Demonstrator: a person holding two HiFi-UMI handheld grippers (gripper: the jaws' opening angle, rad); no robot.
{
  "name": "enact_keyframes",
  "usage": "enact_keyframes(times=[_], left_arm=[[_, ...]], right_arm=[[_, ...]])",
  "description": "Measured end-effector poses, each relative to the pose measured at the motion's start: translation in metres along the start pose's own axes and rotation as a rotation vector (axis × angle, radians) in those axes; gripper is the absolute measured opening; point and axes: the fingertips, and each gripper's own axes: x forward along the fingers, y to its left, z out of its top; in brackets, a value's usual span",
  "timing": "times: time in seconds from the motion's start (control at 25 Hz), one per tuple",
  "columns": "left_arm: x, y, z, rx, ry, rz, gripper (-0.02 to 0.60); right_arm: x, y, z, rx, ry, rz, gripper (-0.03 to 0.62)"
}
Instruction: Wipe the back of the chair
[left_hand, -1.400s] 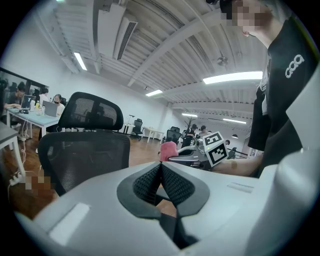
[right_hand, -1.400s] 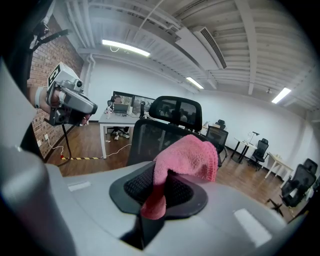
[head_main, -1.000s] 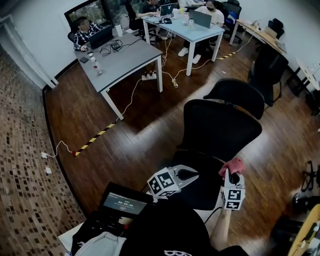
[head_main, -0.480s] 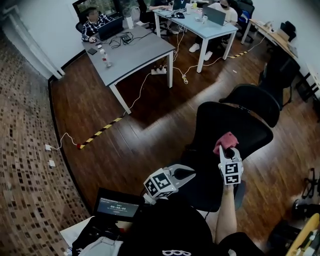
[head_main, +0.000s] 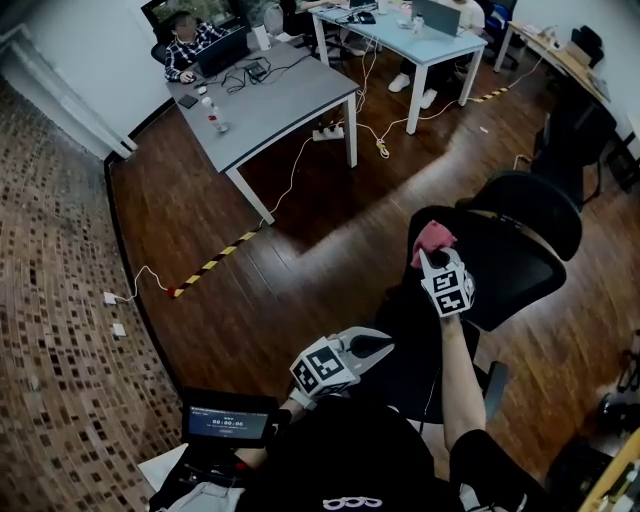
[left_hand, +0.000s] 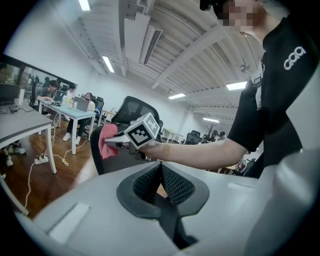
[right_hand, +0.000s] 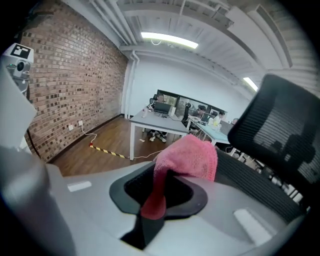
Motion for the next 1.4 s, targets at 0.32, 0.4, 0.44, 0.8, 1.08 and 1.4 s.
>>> enact_keyframes(times=[0.32,0.4,0.44,0.8,1.08,1.4], left_arm=[[0.018,0.025,0.009,-0.001,0.024,-0.007,-0.025],[0.023,0.027,0.011,0.0,0.03,-0.013,-0.025],[0.026,0.028,0.011,0.0,0.033,-0.016,-0.025],[0.072,0.016,0.018,0.014,0.079,-0.098,-0.025],[0.12,-0.015,0.021,0.039,0.112,-0.171,-0.025],[0.159,-0.051,0.026,0.046,0.159,-0.243,-0.025]], right_arm=[[0.044,-0.009,0.012,-0.024,0.011,0.05,0.044],[0.044,-0.013,0.01,-0.019,0.011,0.045,0.044],[0.043,-0.017,0.008,-0.017,0.01,0.039,0.044],[0.005,-0.074,-0.032,0.057,0.023,-0.039,0.044],[-0.058,-0.145,-0.1,0.146,0.055,-0.165,0.044],[-0.151,-0.223,-0.185,0.271,0.112,-0.334,0.044]])
